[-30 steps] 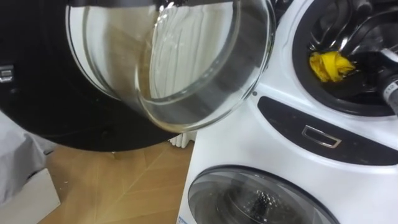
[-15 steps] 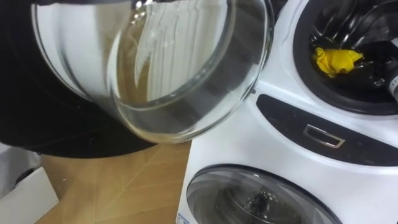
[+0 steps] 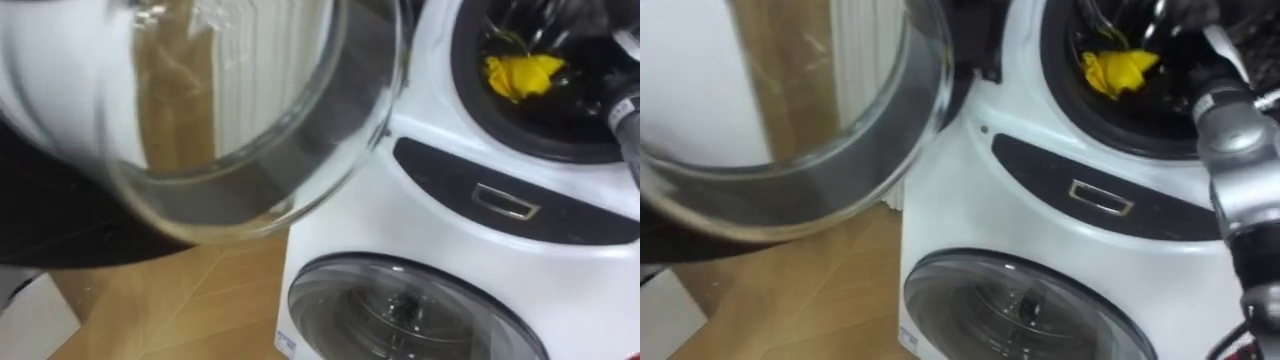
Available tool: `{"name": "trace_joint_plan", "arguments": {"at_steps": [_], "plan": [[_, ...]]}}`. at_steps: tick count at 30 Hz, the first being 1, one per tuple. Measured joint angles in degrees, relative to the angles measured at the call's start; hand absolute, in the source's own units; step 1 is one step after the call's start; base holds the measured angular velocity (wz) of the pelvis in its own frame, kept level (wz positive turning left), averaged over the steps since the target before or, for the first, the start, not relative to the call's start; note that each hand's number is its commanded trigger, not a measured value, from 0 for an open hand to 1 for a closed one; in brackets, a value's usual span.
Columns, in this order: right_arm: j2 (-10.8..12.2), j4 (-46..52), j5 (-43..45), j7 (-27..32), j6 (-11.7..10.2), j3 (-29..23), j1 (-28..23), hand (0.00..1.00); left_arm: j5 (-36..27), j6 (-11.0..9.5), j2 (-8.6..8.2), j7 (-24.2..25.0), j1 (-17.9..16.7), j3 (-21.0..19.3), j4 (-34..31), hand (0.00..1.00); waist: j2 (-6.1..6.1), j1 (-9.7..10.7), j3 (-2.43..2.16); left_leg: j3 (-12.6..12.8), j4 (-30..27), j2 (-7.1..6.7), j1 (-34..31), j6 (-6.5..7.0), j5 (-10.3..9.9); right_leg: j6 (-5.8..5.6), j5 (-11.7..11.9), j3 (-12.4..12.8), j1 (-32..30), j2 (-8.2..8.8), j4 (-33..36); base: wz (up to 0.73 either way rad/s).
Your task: Pick clothes from washing machine
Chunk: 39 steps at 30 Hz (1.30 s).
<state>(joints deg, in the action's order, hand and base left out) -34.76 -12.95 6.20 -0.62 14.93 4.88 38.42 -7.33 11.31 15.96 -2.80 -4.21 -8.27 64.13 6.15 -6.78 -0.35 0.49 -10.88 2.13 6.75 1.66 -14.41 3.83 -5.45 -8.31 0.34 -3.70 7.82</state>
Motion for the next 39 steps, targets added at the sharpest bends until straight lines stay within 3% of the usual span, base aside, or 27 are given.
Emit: {"name": "trace_joint_plan", "arguments": {"at_steps": [2,3,5,8,10,11,12,13,14,15,17,19,26,31,39], "plan": [[1.17,11.74,0.02,0.42,0.06,0.04,-4.53,1.00,-0.04,-0.46,-0.11,-0.25,-0.28,0.06,0.01,0.00,-0.13,1.79,0.01,2.87,-1.47,0.11,0.00,-0.20,-0.12,0.11,0.08,2.30,0.62,0.12,-0.02,-0.31],[1.61,18.45,-0.55,0.94,-0.01,0.11,-7.93,1.00,-0.07,-0.75,-0.27,-0.26,0.01,0.13,0.01,0.00,-0.37,2.72,-0.04,4.35,-2.43,0.18,-0.08,-0.79,-0.39,0.10,0.08,5.24,1.11,0.18,0.00,-0.18],[1.70,24.86,-3.56,1.48,-0.03,0.16,-11.61,1.00,-1.49,-1.08,-0.40,-0.30,0.46,0.22,-0.62,0.00,-1.22,3.45,-0.05,6.09,-2.35,0.26,0.91,-0.92,-0.31,0.03,0.09,8.11,1.24,-0.25,0.07,-0.32],[2.43,30.08,-4.87,2.22,-0.01,0.17,-16.25,1.00,-2.30,-2.30,-0.62,-0.44,0.35,0.92,-2.73,0.00,-2.42,3.37,0.03,7.32,0.27,0.09,3.49,-0.91,-0.31,-0.01,0.10,8.20,1.66,-0.80,-0.02,-0.49],[4.17,34.76,-5.94,2.02,0.08,0.09,-20.40,1.00,-2.11,-2.74,-1.16,-0.44,0.14,1.81,-2.48,0.00,-3.12,5.19,-0.04,7.77,-1.00,-0.18,3.03,-0.92,-0.32,-0.06,0.17,8.94,1.90,-0.31,0.02,-0.07],[4.58,35.79,-5.94,1.74,0.09,0.09,-21.18,1.00,-2.10,-2.83,-1.35,-0.44,0.01,1.86,-2.25,0.00,-3.23,5.48,-0.04,8.28,-1.94,-0.25,2.65,-0.94,-0.33,-0.13,0.23,9.91,1.90,-0.13,0.02,0.00],[6.16,36.70,-6.16,1.42,0.09,0.12,-22.03,1.00,-2.11,-3.03,-1.54,-0.44,-0.40,2.53,-2.04,0.00,-2.80,5.87,0.10,9.03,-5.99,-0.49,0.15,-2.17,-1.58,-0.33,0.37,13.00,2.04,0.95,-0.10,0.00],[6.65,36.83,-6.21,1.34,0.11,0.00,-22.12,1.00,-2.06,-3.20,-1.70,-0.44,-0.41,2.89,-1.97,0.00,-2.85,6.39,0.06,8.85,-5.71,-0.12,-1.26,-2.87,-1.85,-0.43,0.40,14.31,1.88,1.12,-0.02,0.28],[7.25,36.87,-6.04,1.23,0.21,-1.06,-22.18,1.00,-1.90,-3.44,-2.01,-0.44,0.12,2.90,-2.00,0.00,-3.13,7.06,-0.04,8.94,-1.48,1.88,-3.93,-2.34,-0.89,-1.27,0.14,14.84,1.14,1.16,0.41,0.21],[7.88,36.92,-5.98,1.06,0.79,-1.99,-22.39,1.00,-1.97,-4.00,-2.09,-0.44,0.23,2.90,-1.96,0.00,-2.83,6.44,-0.45,11.07,-1.65,1.83,-3.64,-0.95,0.62,-2.60,-0.27,15.12,0.33,1.43,1.09,0.04],[7.83,38.19,-6.03,0.75,1.15,-3.13,-23.42,1.00,-2.14,-4.23,-2.14,-0.44,-0.96,2.84,-1.24,0.00,-3.03,5.39,-0.34,11.41,-1.61,1.45,-2.55,-0.92,0.66,-3.28,-0.42,13.69,0.69,1.57,0.80,-0.28],[7.83,40.83,-6.40,0.62,1.16,-4.01,-25.55,1.00,-2.13,-4.06,-2.15,-0.44,-2.52,2.82,-1.02,0.00,-3.01,5.16,-0.65,10.99,-0.61,1.21,-1.61,-0.92,0.66,-3.34,-0.45,11.91,0.84,1.67,0.92,-0.21],[7.86,42.91,-11.10,-1.24,1.16,-4.11,-28.73,1.00,-2.10,-3.92,-2.35,-0.44,-4.29,2.92,-2.44,0.00,-3.22,7.92,-0.48,11.42,0.27,1.03,-1.27,-0.90,0.66,-3.33,-0.45,9.46,0.97,1.35,0.92,-0.08],[7.86,43.49,-12.88,-2.28,1.15,-8.29,-30.91,1.00,-1.95,-4.29,-2.43,-0.35,-4.64,2.84,-3.74,0.00,-3.58,9.26,-0.17,12.02,0.65,1.15,-1.44,-1.01,0.61,-3.14,-0.36,9.57,0.62,0.84,1.27,-0.08],[7.86,45.93,-12.62,-1.96,-0.48,-13.43,-35.12,1.00,-1.96,-4.78,-2.49,-0.26,-6.81,2.83,-6.83,0.00,-3.54,10.26,-0.23,14.91,0.30,1.16,-1.51,-1.04,0.62,-2.79,-0.21,12.10,-1.27,0.49,2.19,-0.19]]}}
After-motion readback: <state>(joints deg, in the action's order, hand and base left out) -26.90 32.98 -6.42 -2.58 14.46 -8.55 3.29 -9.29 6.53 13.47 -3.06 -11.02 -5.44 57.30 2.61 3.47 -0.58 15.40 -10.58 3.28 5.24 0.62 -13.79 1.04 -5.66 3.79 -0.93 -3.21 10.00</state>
